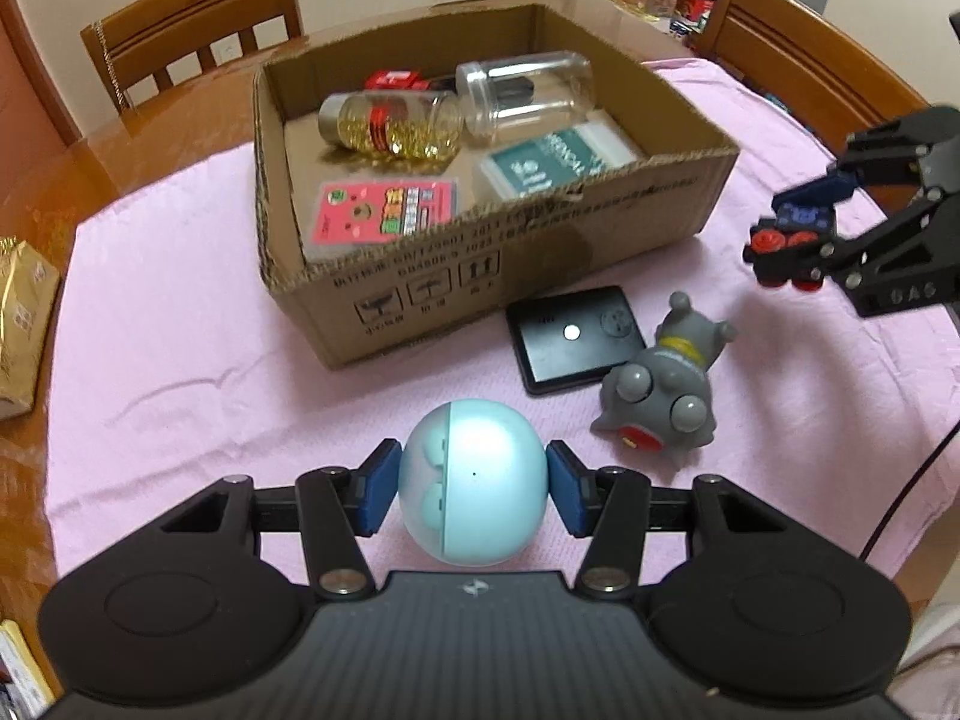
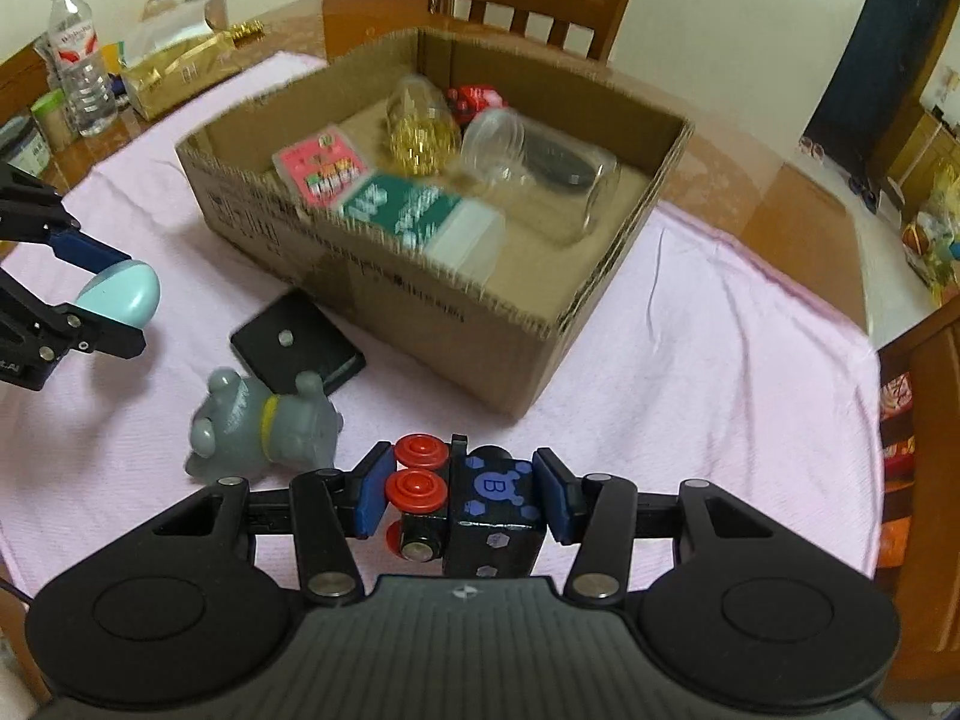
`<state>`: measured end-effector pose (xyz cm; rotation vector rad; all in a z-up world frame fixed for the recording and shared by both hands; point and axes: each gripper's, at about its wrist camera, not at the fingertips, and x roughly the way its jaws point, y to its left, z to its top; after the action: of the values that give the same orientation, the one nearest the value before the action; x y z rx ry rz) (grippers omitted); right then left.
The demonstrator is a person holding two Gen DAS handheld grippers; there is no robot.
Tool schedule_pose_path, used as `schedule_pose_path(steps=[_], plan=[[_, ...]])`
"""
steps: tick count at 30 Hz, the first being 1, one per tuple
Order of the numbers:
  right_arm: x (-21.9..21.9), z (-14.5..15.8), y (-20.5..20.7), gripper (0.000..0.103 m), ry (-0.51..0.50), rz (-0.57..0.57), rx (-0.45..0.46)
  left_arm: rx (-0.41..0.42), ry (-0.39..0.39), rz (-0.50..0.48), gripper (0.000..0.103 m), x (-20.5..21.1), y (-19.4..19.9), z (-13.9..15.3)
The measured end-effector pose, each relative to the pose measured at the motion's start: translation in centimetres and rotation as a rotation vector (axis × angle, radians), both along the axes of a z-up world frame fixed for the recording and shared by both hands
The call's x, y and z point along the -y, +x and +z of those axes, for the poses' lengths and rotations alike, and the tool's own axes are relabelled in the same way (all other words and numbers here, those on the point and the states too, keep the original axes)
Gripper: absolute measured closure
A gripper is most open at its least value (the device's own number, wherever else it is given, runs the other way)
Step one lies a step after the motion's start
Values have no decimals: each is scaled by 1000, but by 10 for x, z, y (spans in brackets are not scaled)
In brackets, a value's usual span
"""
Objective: Organize rigid objects
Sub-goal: 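Carry the train and blue egg over the box and open both grippers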
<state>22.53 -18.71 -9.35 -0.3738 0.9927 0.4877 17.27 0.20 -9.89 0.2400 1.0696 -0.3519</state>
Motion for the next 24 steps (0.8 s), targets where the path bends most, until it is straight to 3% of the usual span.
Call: schedule_pose_path(steps=[10,19,21,22,23,24], plan=[[-3,64,30,48,76,18,126,62,-40,-20,52,-3,24,57],[-21,56,82,47,109,-38,160,143,-37,33,52,-6,70,76],[-23,52,89,35,115,-57,156,154,-30,41,52,-7,78,76],[-22,51,89,18,117,-68,158,157,-26,43,52,-7,81,74],[-21,53,87,8,124,-72,169,159,-23,46,52,-6,85,74],[-21,55,83,7,133,-69,185,159,-22,50,52,-6,88,73]])
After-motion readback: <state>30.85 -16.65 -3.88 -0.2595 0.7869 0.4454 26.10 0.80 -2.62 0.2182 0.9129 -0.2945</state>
